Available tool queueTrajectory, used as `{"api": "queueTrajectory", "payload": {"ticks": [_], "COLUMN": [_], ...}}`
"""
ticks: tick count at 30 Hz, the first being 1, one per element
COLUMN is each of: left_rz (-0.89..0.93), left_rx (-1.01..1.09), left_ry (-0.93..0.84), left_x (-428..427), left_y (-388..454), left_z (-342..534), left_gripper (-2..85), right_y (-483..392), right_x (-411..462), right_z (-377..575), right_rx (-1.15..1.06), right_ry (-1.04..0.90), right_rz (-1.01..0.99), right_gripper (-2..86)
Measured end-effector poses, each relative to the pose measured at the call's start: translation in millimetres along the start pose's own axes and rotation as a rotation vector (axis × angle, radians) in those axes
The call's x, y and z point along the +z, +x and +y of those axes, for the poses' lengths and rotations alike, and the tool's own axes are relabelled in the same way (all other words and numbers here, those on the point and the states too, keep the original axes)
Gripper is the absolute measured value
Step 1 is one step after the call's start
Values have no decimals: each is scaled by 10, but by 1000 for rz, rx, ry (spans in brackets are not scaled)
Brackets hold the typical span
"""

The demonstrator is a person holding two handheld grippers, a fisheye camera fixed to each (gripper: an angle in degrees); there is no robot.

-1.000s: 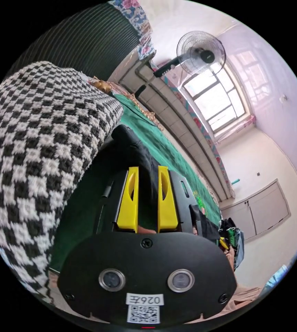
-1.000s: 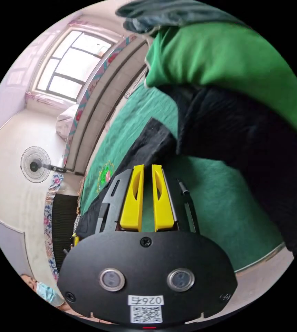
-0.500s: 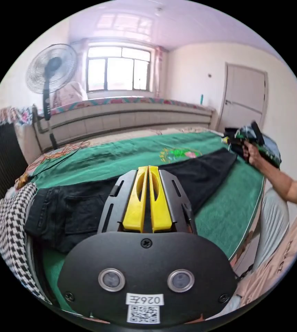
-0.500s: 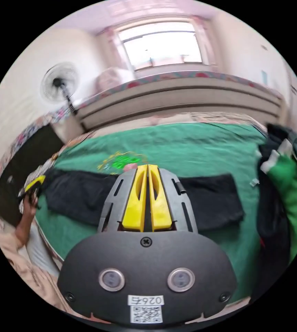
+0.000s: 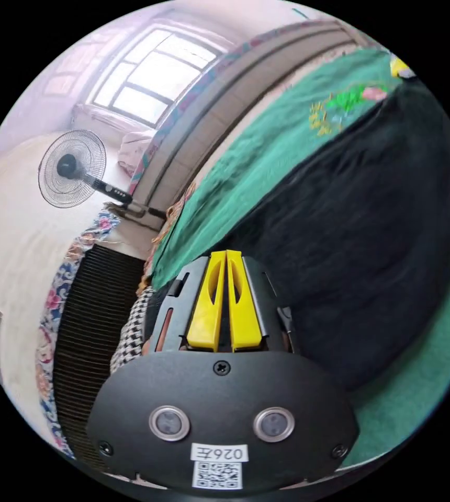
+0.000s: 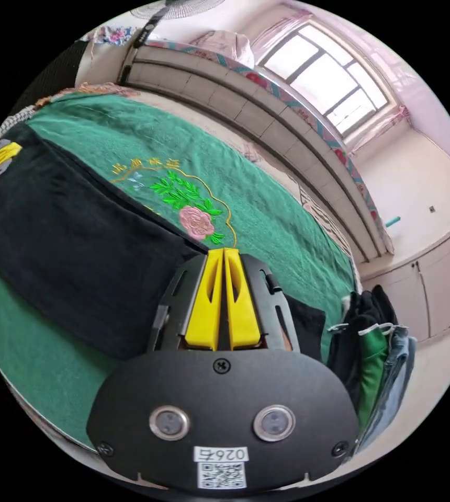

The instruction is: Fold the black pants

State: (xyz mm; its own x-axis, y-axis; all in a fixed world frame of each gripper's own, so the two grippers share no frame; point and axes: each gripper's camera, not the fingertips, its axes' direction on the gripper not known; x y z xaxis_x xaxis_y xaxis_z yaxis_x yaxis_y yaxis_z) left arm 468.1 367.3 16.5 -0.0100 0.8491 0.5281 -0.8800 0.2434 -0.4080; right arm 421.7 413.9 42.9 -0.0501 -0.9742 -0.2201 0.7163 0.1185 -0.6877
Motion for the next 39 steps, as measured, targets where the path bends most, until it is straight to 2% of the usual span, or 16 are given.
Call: {"api": "queueTrajectory", "payload": {"ticks": [2, 3, 5, 8, 11, 16, 18, 19, 20, 22, 24, 26, 29, 35, 36, 39], "left_rz": [228, 247, 204, 147, 153, 160, 225, 287, 292, 238, 261, 346, 487, 470, 483, 583], "left_rx": [53, 69, 145, 182, 130, 0, 55, 148, 191, 286, 279, 155, 107, -132, -143, -61], "left_ry": [94, 84, 18, 19, 57, 261, 200, 73, 75, 8, -22, 12, -14, 172, 166, -7], "left_x": [-224, -223, -40, 94, -47, -36, 272, 552, 587, 555, 537, 618, 875, 788, 844, 1238], "left_y": [22, 54, 250, 298, -8, -486, -396, -225, -141, -97, -244, -593, -771, -1179, -1200, -1145], "left_z": [-70, -87, -116, -139, -305, -551, -734, -852, -897, -1037, -1169, -1200, -1098, -650, -632, -754], "left_gripper": [-7, -7, -7, -6, -4, 22, 69, 74, 61, 23, 6, -2, -4, -7, -7, -8], "right_y": [-72, -131, -242, -389, -121, 130, 95, 68, 38, 89, 239, 324, 473, 1132, 1233, 1768], "right_x": [-157, -198, -70, 543, 541, 418, 629, 723, 821, 661, 316, 160, 313, 299, 379, 248], "right_z": [156, 203, 180, 140, 143, 114, -8, -46, -98, -176, -271, -337, -480, -666, -671, -683], "right_rx": [-37, -83, -125, -139, -32, 86, 88, 84, 87, 82, 101, 98, 85, 95, 48, 96], "right_ry": [113, 150, 91, -177, -128, -8, -68, -110, -148, -115, 1, 64, -48, -157, -238, -208], "right_rz": [-170, -283, -357, -344, -447, -407, -477, -496, -480, -401, -352, -290, -245, -357, -297, -355], "right_gripper": [-9, -9, -9, -7, -4, 11, 60, 66, 80, 8, -8, -9, -3, 0, -6, -11]}}
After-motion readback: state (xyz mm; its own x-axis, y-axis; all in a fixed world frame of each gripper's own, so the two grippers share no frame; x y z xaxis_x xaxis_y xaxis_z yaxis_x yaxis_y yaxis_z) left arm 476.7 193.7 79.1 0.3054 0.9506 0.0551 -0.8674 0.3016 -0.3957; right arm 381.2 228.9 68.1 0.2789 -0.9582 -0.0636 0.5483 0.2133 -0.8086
